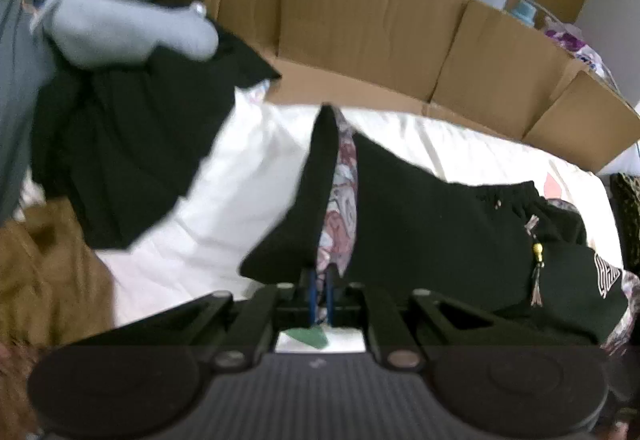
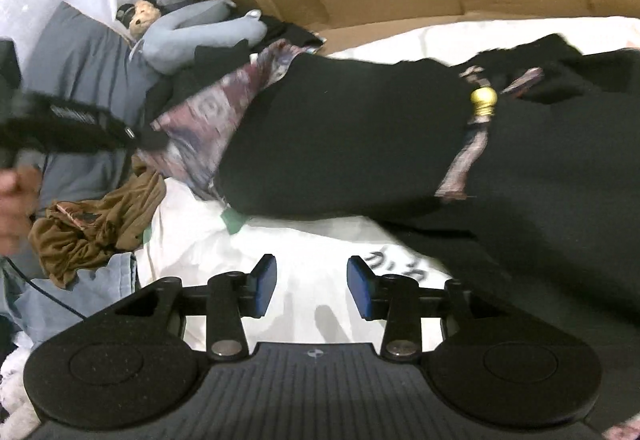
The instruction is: Fold clothes
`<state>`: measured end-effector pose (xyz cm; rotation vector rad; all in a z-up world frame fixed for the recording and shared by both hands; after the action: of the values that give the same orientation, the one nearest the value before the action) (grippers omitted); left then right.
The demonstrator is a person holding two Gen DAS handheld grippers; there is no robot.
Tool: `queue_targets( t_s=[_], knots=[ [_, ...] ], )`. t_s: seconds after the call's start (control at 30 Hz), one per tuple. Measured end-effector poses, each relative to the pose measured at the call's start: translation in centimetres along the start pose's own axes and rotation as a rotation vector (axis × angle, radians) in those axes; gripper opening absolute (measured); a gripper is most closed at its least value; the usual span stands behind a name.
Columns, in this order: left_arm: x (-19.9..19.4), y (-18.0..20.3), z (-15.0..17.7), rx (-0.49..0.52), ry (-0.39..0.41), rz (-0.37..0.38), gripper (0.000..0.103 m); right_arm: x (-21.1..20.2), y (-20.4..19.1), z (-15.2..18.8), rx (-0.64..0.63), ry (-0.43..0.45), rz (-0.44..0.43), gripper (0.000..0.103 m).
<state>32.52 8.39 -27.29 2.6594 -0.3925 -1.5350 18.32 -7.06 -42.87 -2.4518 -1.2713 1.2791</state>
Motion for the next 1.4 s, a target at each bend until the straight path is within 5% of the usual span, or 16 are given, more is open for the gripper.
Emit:
queue_targets(
  t_s=[0.2, 0.37, 0.43, 0.47, 0.9, 1.4],
  knots=[
    [-2.4, -0.6, -1.6, 0.032, 0.027, -0.014, 0.004, 3.0, 0.1, -1.3, 0.070, 0.022, -0.024, 0.059],
    [-3.8, -1.2, -1.9, 0.047, 0.037, -0.009, 0.004, 4.3, 1.0, -2.2, 0.174, 0.053, -0.034, 0.057],
    [-4.5, -1.3, -1.9, 0.051, 0.040, -0.010, 0.004, 4.1, 1.4, -2.4, 0.209, 0.074, -0.037, 0.030],
    [-4.8, -1.3, -1.9, 0.051, 0.040, -0.011, 0.004, 4.0, 1.6, -2.5, 0.209, 0.067, -0.035, 0.002],
    [-9.6, -1.5, -1.2, 0.040, 0.054, 0.029, 0.004, -4.1, 0.4, -3.6, 0.135, 0.084, -0.004, 0.000],
    [-14.7, -0.1, 3.8, 0.058, -0.047, 0.169, 0.004, -12.8, -1.7, -3.2, -0.015, 0.006, 0.045, 0.000]
  ],
)
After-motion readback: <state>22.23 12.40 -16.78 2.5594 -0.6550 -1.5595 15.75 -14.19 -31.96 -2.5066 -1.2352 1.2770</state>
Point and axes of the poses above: each gripper's, at about its wrist camera, not at the fingertips, and x roughly the way its jaws point, y to its right, z to its underside, the point moved 3 cm from there along x, roughly the way its jaws point, and after that the axes turned 10 degrees about -x, right-handed, at the moved point
